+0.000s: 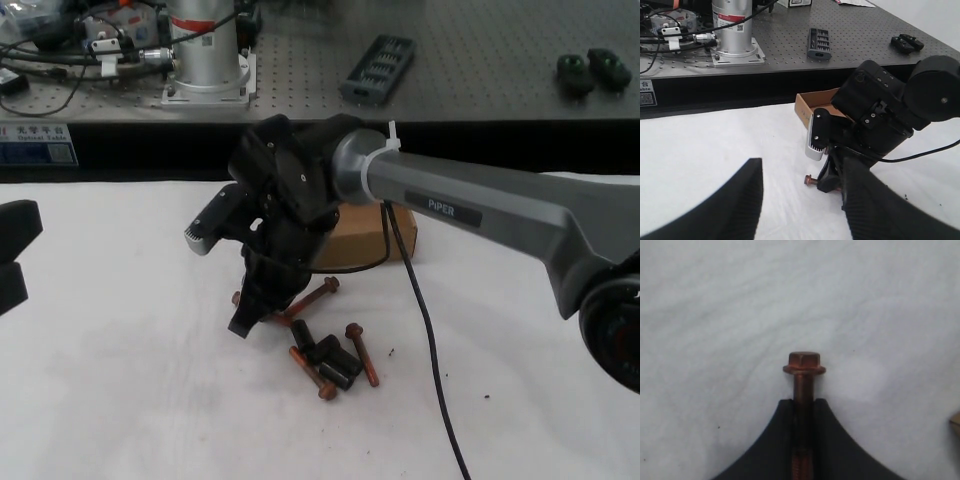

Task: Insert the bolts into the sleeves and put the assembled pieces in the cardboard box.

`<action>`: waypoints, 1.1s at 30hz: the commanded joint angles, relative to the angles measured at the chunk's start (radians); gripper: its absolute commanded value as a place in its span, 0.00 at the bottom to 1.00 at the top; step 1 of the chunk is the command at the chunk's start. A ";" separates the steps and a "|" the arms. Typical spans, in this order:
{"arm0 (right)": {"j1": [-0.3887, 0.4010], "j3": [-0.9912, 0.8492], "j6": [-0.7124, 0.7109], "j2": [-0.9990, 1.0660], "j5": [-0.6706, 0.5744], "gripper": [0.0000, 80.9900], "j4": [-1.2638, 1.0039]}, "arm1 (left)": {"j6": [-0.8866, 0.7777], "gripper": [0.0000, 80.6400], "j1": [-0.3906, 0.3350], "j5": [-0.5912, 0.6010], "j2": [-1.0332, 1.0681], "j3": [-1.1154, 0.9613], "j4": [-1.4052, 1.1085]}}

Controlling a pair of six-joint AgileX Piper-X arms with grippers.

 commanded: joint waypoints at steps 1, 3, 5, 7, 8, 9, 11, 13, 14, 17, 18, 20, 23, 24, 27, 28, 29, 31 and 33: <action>-0.005 -0.015 0.021 -0.011 -0.006 0.03 0.019 | 0.015 0.46 0.003 0.006 -0.010 -0.001 0.006; -0.005 -0.016 0.022 -0.025 -0.006 0.03 0.026 | 0.015 0.46 0.003 0.006 -0.010 -0.001 0.016; -0.009 -0.016 0.025 -0.047 -0.006 0.03 0.027 | 0.015 0.46 0.003 0.009 -0.010 -0.001 0.019; -0.018 -0.014 0.044 -0.075 -0.008 0.03 0.031 | 0.015 0.46 0.003 0.009 -0.006 -0.001 0.023; -0.024 -0.014 0.051 -0.085 -0.012 0.03 0.037 | 0.015 0.46 0.003 0.011 -0.006 -0.001 0.023; -0.032 -0.014 0.062 -0.100 -0.012 0.03 0.047 | 0.015 0.46 0.003 0.011 -0.006 -0.001 0.023; -0.047 -0.014 0.062 -0.126 -0.015 0.03 0.069 | 0.015 0.46 0.003 0.019 -0.006 -0.001 0.023; -0.065 -0.014 0.062 -0.158 -0.017 0.03 0.102 | 0.015 0.46 0.003 0.031 -0.006 -0.001 0.023; -0.074 -0.014 0.062 -0.174 -0.026 0.03 0.120 | 0.015 0.46 0.003 0.032 -0.006 -0.001 0.023; -0.098 -0.012 0.069 -0.220 -0.116 0.03 0.202 | 0.006 0.46 0.003 0.034 0.001 -0.001 0.023; -0.103 -0.012 0.069 -0.236 -0.135 0.03 0.224 | 0.000 0.46 0.003 0.041 0.011 -0.001 0.023; -0.111 -0.012 0.069 -0.267 -0.161 0.03 0.252 | -0.022 0.46 0.003 0.077 0.047 -0.001 0.023; -0.121 0.041 0.067 -0.334 -0.263 0.03 0.216 | -0.092 0.46 -0.006 0.124 0.111 -0.001 0.017; -0.120 0.084 0.069 -0.368 -0.295 0.03 0.181 | -0.109 0.46 -0.014 0.123 0.128 -0.001 0.008; -0.123 0.261 0.093 -0.491 -0.313 0.03 0.048 | -0.132 0.46 -0.049 0.122 0.189 -0.001 -0.066; -0.126 0.338 0.108 -0.540 -0.323 0.03 0.002 | -0.146 0.46 -0.063 0.117 0.212 -0.001 -0.099; -0.134 0.418 0.128 -0.592 -0.338 0.03 -0.057 | -0.172 0.46 -0.079 0.116 0.237 -0.001 -0.131; -0.154 0.571 0.185 -0.693 -0.367 0.03 -0.190 | -0.231 0.46 -0.110 0.114 0.288 -0.001 -0.175; -0.179 0.743 0.270 -0.779 -0.392 0.03 -0.353 | -0.279 0.46 -0.152 0.103 0.348 -0.001 -0.201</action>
